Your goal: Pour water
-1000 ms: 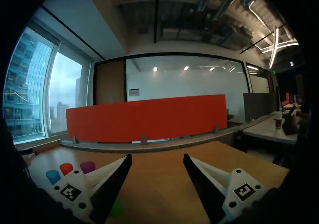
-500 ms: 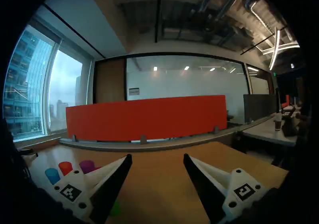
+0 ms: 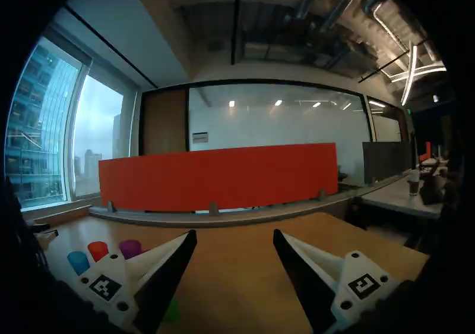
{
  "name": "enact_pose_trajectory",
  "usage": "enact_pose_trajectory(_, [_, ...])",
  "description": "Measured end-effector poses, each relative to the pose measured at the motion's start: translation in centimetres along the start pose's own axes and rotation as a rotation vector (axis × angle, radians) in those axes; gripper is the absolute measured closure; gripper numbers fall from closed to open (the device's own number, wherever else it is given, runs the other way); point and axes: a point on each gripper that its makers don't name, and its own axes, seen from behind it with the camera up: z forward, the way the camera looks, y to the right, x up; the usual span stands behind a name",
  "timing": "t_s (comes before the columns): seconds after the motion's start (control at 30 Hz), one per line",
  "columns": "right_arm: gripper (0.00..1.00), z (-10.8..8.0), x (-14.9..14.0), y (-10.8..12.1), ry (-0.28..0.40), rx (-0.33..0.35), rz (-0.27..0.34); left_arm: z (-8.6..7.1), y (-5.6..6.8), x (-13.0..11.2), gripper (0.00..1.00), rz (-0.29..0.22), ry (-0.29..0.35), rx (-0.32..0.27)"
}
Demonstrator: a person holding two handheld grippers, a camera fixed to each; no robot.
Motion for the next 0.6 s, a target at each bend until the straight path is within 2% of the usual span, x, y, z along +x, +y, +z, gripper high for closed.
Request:
enact_pose_trajectory(0.3, [0.0,-0.44,0.14,-0.24,0.02,0.022,-0.016,-0.14,-0.1,0.05,0.03,0.002,0.0,0.001])
enact_pose_trajectory(0.6, [0.0,0.23,-0.21,-0.17,0.056,0.026,-0.063,-0.1,-0.1,0.09,0.03,0.002,0.0,0.001])
